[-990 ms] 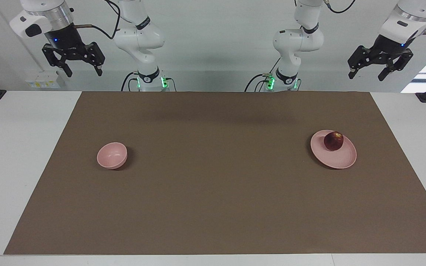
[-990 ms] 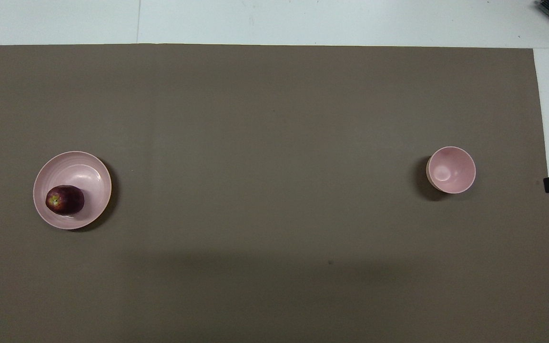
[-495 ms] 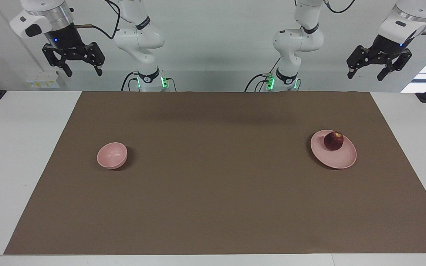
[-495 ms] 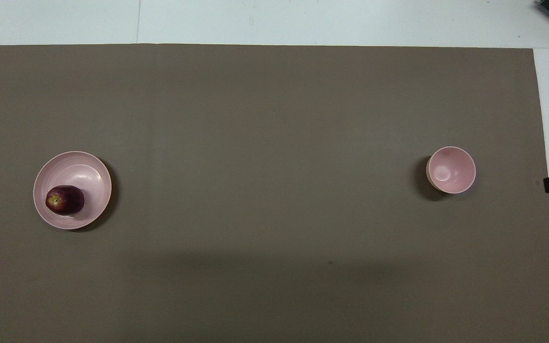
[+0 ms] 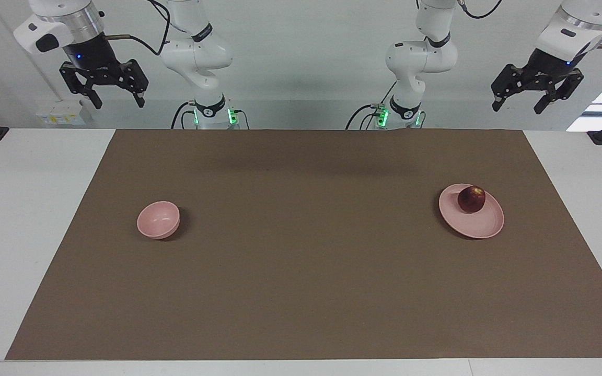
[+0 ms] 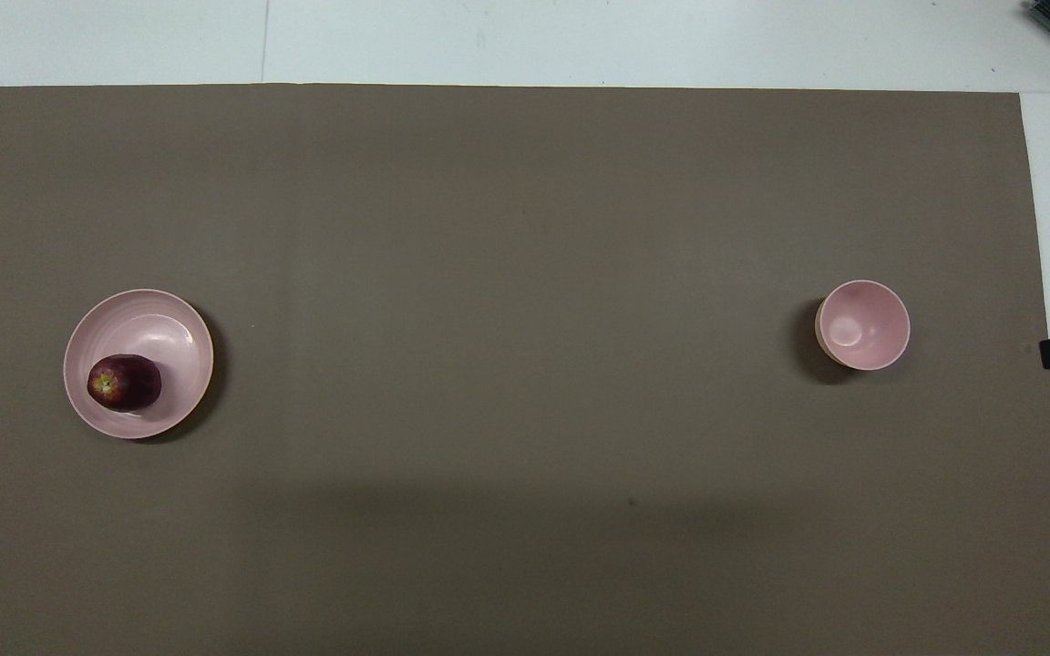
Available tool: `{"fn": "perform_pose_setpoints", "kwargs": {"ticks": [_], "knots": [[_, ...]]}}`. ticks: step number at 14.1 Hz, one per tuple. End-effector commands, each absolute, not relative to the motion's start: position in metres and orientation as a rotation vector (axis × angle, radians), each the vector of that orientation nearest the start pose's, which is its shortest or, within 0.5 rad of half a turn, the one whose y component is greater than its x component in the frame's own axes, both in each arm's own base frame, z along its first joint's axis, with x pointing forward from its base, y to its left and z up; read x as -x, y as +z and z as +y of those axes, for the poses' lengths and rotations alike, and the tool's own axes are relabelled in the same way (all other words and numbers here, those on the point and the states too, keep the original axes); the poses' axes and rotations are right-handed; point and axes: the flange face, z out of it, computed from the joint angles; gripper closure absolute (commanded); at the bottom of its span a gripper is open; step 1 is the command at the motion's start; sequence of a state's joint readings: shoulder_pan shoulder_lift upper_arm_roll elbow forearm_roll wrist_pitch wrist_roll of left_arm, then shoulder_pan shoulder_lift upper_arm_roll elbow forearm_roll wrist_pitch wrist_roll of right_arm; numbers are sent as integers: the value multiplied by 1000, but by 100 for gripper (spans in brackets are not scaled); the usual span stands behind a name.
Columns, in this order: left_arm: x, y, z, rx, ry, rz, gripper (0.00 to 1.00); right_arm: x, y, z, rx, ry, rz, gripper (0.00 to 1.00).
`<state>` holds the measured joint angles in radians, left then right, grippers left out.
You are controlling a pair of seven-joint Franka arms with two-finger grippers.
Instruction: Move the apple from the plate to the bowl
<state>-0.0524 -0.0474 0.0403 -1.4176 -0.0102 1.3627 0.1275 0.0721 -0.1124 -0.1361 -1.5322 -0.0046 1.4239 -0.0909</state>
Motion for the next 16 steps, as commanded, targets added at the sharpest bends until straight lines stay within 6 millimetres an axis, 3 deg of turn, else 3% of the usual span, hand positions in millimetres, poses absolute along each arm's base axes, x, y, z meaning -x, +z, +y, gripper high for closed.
{"fn": "perform_pose_setpoints", "kwargs": {"ticks": [1,4,8,16], "knots": [[-509,702,-4,3150,-14,232,0,-499,687,-40,3124,-20,-31,0],[-504,692,-2,3153,13,225,0,-499,687,-40,3125,-20,-28,0],[-504,660,3,3157,-2,211,0,-499,686,-40,3124,-17,-30,0],[-510,554,23,3168,-13,148,0,-499,686,-41,3124,-17,-26,0]]}}
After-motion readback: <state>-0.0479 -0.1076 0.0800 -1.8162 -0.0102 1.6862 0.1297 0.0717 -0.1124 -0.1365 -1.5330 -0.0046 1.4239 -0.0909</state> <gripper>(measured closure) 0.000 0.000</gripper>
